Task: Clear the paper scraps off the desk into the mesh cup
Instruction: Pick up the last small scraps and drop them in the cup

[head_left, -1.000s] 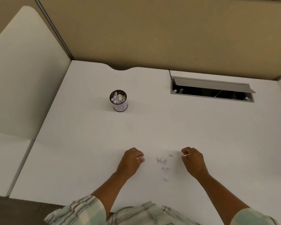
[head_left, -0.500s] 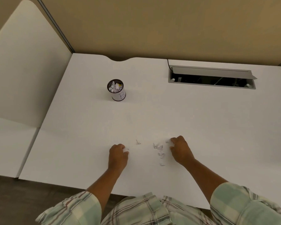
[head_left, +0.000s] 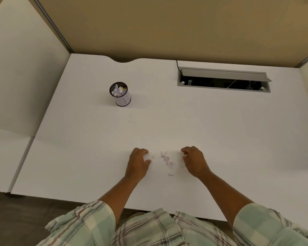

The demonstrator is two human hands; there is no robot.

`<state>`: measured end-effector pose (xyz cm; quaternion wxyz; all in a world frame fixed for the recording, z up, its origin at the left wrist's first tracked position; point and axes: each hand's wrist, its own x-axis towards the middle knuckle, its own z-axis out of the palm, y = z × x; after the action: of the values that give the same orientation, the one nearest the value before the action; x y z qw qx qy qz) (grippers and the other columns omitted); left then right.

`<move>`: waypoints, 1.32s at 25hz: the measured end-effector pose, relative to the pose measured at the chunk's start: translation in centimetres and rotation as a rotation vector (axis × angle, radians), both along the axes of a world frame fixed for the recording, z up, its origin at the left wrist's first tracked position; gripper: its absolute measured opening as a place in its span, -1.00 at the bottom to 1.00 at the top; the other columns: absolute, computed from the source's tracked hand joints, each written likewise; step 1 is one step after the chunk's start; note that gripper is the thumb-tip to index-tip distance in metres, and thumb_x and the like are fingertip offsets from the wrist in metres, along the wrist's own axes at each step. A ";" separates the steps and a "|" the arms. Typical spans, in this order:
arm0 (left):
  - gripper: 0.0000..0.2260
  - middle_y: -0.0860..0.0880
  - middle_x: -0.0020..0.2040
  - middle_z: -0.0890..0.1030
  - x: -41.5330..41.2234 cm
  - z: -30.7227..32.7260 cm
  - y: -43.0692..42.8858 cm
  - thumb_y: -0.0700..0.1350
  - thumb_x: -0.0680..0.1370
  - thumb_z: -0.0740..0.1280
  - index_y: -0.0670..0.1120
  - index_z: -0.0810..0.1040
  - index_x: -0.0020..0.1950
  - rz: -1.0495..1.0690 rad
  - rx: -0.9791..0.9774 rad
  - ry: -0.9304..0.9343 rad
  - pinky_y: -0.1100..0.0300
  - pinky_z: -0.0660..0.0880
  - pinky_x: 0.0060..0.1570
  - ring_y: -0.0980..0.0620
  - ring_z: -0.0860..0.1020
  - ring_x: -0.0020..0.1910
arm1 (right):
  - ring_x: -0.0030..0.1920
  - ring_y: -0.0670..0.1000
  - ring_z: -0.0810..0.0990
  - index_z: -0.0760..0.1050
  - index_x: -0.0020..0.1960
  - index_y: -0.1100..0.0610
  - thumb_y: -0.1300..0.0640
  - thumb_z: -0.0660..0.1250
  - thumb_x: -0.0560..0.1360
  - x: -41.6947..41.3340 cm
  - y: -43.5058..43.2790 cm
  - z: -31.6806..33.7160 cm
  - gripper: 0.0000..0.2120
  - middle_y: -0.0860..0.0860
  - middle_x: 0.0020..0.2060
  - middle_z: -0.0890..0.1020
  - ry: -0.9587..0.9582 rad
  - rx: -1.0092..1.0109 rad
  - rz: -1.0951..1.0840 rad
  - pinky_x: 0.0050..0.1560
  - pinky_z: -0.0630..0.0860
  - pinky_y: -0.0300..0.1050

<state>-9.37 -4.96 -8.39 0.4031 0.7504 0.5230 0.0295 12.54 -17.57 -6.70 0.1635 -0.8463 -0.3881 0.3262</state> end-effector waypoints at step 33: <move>-0.46 -0.10 0.27 0.55 3.0 -0.1 0.9 -0.07 0.43 0.59 -0.13 0.54 0.37 -0.164 -0.029 0.183 0.12 0.57 0.24 -0.08 0.60 0.19 | 0.23 0.07 0.53 0.25 0.51 0.01 0.19 0.47 0.51 -5.8 2.0 -2.3 -0.34 0.00 0.32 0.34 0.035 -0.093 0.188 0.19 0.58 -0.12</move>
<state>-6.42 -4.06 -8.50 0.3655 0.7842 0.4951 -0.0799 6.76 -15.59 -9.00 0.0997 -0.8071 -0.4473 0.3723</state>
